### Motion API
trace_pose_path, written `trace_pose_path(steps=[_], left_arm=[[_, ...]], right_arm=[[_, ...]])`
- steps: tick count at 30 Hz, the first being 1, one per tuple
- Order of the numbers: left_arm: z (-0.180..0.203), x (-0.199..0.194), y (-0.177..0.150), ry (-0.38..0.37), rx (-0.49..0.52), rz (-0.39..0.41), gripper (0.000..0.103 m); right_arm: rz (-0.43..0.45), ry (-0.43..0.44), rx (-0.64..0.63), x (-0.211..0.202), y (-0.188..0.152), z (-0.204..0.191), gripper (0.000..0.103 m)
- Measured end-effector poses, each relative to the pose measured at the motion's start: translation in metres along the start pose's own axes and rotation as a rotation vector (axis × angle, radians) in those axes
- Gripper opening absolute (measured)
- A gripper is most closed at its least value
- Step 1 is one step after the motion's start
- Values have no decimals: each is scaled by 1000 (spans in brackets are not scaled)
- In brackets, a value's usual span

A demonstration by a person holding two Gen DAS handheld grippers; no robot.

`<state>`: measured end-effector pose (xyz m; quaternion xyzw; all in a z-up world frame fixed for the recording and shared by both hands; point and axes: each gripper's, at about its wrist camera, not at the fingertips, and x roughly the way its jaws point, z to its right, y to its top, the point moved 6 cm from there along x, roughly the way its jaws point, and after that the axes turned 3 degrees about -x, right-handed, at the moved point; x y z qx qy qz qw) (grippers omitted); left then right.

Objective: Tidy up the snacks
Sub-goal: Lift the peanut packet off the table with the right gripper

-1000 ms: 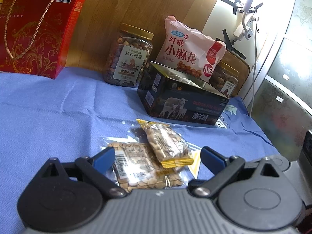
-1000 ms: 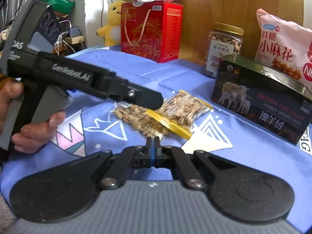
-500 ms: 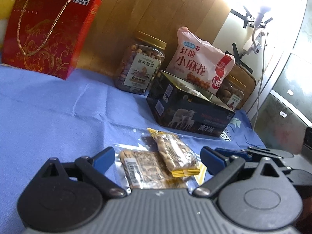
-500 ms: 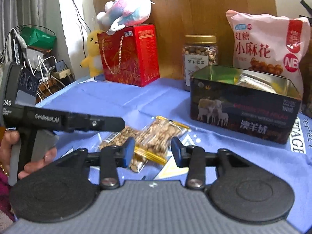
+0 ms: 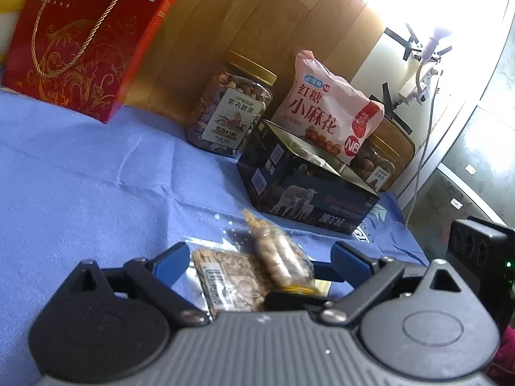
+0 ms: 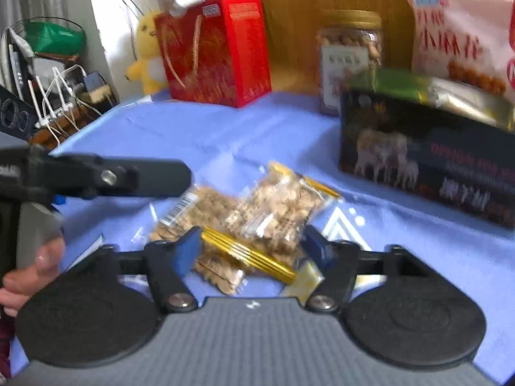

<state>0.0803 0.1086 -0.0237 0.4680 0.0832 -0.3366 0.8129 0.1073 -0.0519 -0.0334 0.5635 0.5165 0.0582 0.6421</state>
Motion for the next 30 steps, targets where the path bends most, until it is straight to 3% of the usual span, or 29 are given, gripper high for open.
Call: trace_pose_path(steps=[1,5,7,11,13,16,21,27,30], left_arm=[[0,0,0,0,0,0,98],[0,0,-1,-1,0,0,98],[1,-1,0,-20,-8,6,98],[0,-6,2,-92,-50,21,98],[1,-5,2,-117,-65,17,99],[3,-2,1,-103,-55,3,99],[3,1,-1,-94,-43,-11,99],[2,2,-2,-87,-40,-17,99],[2,4,-2,-80,-37,-22,99]], right_arm=[[-1,7,18,-3,0,3,57],[13,80,128,-23,-3,15,55],[15,186,237,-34,-6,20,55],[-31,499,473,-52,-18,21,56],[-64,594,555,-56,-28,20,56],[-65,572,577,-62,-37,23,58],[-6,419,642,-74,-35,49,62],[36,305,724,-81,-43,72,65],[45,299,730,-78,-45,72,64]])
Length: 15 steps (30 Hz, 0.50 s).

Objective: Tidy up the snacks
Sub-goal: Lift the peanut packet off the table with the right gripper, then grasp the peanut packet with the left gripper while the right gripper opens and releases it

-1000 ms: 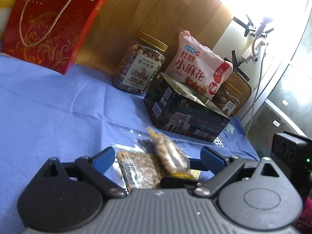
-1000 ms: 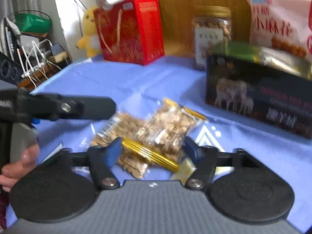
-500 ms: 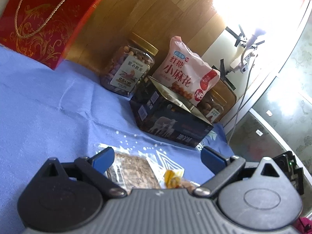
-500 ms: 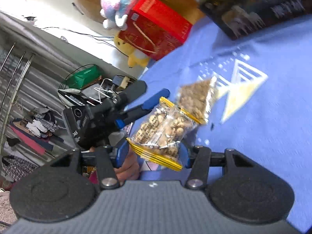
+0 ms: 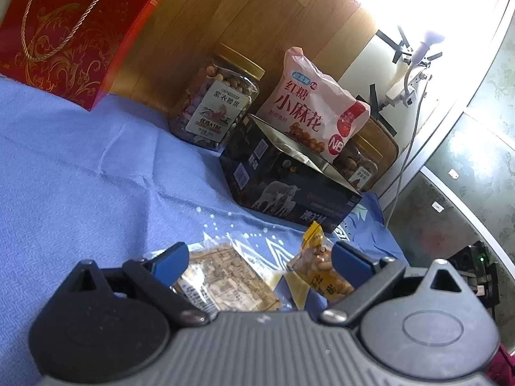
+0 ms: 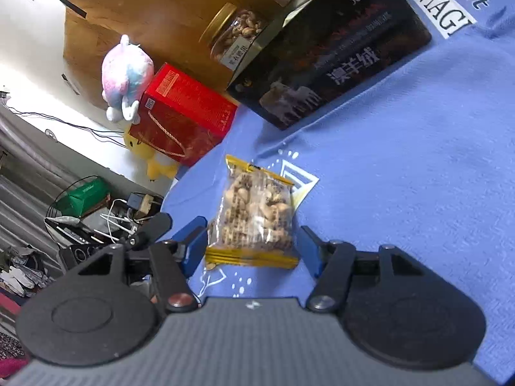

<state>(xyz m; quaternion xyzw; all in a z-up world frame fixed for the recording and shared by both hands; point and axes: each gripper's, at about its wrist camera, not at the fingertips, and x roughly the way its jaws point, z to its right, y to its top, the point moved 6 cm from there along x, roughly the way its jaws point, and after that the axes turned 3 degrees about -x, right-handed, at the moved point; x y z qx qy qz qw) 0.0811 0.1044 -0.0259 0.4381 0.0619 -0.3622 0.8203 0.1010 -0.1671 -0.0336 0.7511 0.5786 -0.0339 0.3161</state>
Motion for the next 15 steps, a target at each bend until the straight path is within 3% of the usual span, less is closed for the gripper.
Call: trace_pose_path(steps=[7,11,15], left_arm=[[0,0,0,2,1,-1,99],[0,0,0,-11,-2,4,99],[0,-1,0,-14,-3,3,99]], right_arm=[[-46,-28,-118,8,-4,-10,65],[-146,89,-148,15,-15,-25,64],[-229,120,-311,22,-32,-49,66]])
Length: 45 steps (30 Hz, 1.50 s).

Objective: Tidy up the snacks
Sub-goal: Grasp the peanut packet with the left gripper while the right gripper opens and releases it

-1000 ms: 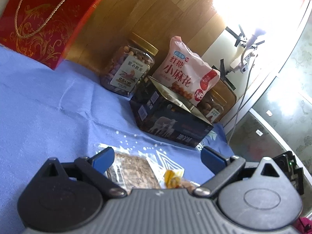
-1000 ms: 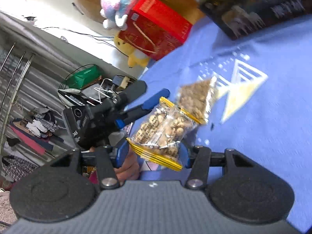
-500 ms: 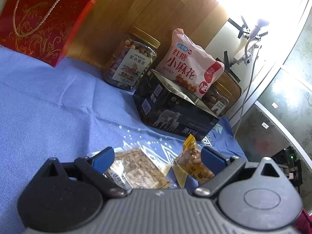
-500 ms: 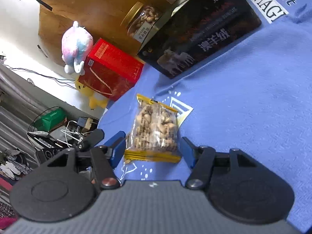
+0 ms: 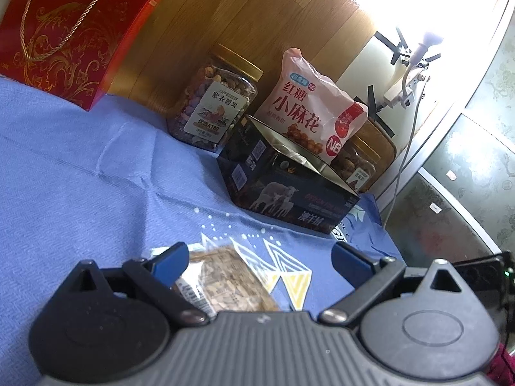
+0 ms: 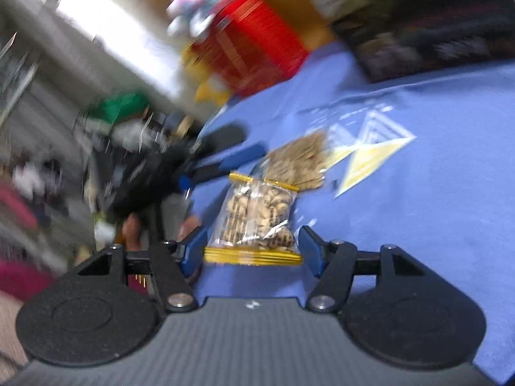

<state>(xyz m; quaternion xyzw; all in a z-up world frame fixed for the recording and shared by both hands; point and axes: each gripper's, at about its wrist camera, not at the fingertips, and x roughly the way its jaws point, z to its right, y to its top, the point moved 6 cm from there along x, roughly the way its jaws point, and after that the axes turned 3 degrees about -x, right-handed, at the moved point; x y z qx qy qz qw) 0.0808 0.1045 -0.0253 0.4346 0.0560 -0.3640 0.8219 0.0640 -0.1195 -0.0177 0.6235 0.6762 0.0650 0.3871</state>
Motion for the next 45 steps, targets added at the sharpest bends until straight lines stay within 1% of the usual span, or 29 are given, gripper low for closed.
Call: trace_pose_path(steps=[2,5,8,10,12,16,18,21,23,26,27,28,29,32,35,36,37,39,42,45], left_arm=[[0,0,0,-1,1,-1,99],[1,0,-1,0,2,-3,99],[1,0,-1,-1,2,-3,99],[1,0,0,-2,1,-2,99],[1,0,0,-2,1,-2,99],[1,0,0,-1,2,-3,99],[1,0,0,-3,1,-2,99],[2,0,-1,-16,5,-5,99],[6,-2,-1,-46,10,-3,99],[15,-4,-4,-132,25,-15,99],[20,-3,-6,-157,40,-31,99],[25,-2,-9,-168,64,-46,99],[30,0,-12,-171,89,-60,99],[41,5,-22,-181,150,-109,98],[46,11,-31,-167,184,-146,97],[46,13,-33,-154,189,-155,97],[45,15,-34,-139,189,-164,96],[44,18,-35,-126,185,-172,95],[40,15,-33,-120,175,-161,95],[33,12,-27,-118,134,-135,95]], right_arm=[[-24,-22,-49,5,-3,-5,66],[-28,-81,-95,7,-3,-5,66],[-14,-111,-92,5,-3,0,66],[9,-141,-92,3,-2,4,66],[58,-199,-83,-3,3,10,66],[173,-294,5,-23,13,32,66],[195,-310,29,-28,15,38,66],[185,-294,15,-26,13,35,66],[155,-280,-18,-19,11,30,66],[94,-272,-102,-4,4,16,66],[69,-274,-146,3,0,9,68],[54,-278,-194,9,-3,3,73],[40,-284,-251,16,-8,-5,75],[8,-318,-401,33,-19,-23,76],[-1,-385,-540,42,-28,-32,62],[-2,-401,-570,43,-29,-33,56],[0,-416,-594,43,-30,-35,52],[13,-453,-620,39,-31,-34,51],[44,-523,-635,29,-31,-28,51],[68,-550,-643,17,-31,-25,51]])
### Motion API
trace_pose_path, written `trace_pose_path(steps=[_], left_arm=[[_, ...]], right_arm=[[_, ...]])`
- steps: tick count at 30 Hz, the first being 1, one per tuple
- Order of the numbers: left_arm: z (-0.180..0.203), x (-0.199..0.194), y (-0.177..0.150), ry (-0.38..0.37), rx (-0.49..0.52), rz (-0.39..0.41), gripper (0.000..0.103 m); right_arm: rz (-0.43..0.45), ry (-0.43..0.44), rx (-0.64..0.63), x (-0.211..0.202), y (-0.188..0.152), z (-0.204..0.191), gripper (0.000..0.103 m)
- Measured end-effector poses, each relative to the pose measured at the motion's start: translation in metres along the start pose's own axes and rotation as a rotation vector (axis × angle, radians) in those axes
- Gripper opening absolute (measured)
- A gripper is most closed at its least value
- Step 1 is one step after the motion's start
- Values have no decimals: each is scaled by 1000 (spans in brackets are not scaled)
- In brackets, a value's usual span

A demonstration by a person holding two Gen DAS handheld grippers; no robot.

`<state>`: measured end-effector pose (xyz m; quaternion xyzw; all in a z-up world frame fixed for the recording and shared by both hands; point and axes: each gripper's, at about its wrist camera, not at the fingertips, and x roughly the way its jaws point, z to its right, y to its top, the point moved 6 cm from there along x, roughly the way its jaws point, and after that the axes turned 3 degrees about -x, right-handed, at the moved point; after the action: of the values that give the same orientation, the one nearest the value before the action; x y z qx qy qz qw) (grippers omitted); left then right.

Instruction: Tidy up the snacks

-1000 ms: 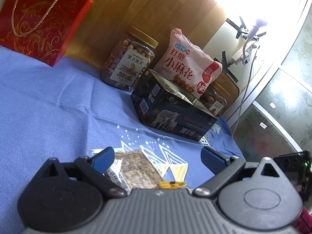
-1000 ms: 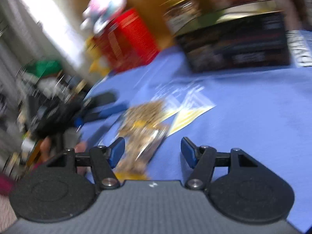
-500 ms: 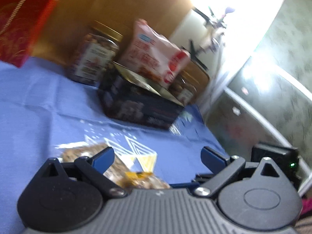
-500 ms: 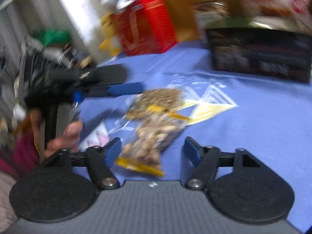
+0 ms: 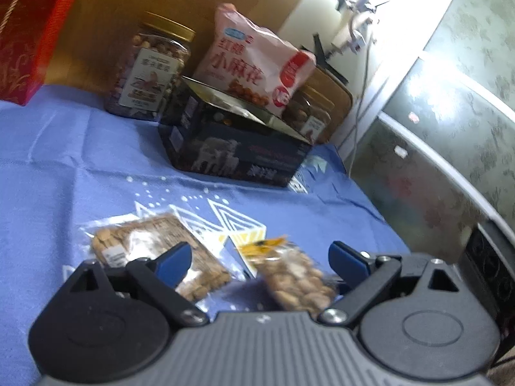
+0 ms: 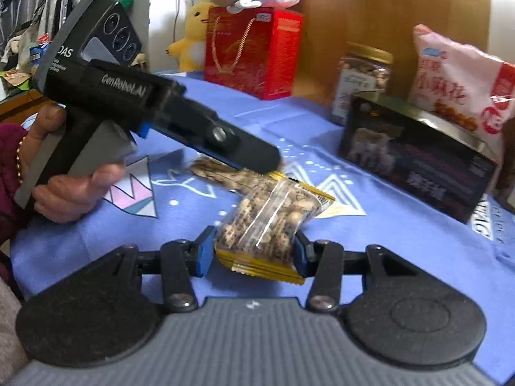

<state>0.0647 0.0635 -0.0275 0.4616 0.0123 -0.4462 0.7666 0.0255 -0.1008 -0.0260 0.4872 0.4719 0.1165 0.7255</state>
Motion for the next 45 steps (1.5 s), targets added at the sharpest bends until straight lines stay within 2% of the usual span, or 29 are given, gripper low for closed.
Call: trace_pose_path(steps=[6,13,15,16,19,26,33,35,37,38,45], left_arm=[[1,2,5,-36,-63,-9,92],[33,26,-8,-112,-82,-90,90],[37,34,-10,-126,-92,-114,71],[38,38,-11,-133,-96,-124,55],[41,44,-12,-147,-99,-128,44],[38,55,-24,-116,-75,-142,43],[36,56,-25,-106,-73,-144,42],[36,55,-25,-105,-73,-140,41],[35,55,-25,-101,-73,-137,41],[36,55,-25,-99,-74,-136,41],[36,55,-26,-97,-70,-134,42]], right_arm=[[28,-50,-22,-14,-9,4,51],[107,-34,-4,-26,-9,4,51],[132,-22,-14,-29,-7,3,51],[139,-16,-25,-29,-6,1,51],[140,-37,-60,-28,-6,-1,51],[98,-26,-42,-20,-17,3,52],[50,1,-33,-13,-19,1,58],[46,3,-19,-13,-20,3,62],[39,0,1,-13,-21,6,71],[34,0,16,-14,-22,8,73],[28,18,44,-16,-27,11,72]])
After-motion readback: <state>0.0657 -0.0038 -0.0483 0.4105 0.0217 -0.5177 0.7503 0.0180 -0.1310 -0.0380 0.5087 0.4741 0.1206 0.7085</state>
